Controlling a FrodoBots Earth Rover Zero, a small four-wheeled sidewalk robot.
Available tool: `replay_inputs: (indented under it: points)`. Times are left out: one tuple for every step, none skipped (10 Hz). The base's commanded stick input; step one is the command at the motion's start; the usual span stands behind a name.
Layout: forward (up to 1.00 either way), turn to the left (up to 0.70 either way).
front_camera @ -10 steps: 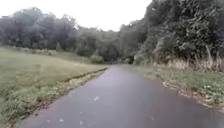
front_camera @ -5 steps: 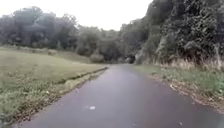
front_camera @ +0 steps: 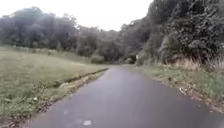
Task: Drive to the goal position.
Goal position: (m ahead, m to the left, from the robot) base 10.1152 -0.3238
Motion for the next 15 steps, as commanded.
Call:
replay_inputs:
  points:
    - [0.70,0.00]
    - [0.70,0.00]
    - [0.70,0.00]
    - [0.70,0.00]
    - [0.70,0.00]
    - [0.70,0.00]
    - [0.70,0.00]
    - [0.70,0.00]
    - [0.70,0.00]
    - [0.70,0.00]
    - [0.70,0.00]
    - [0.70,0.00]
    - [0.70,0.00]
    - [0.70,0.00]
    - [0.70,0.00]
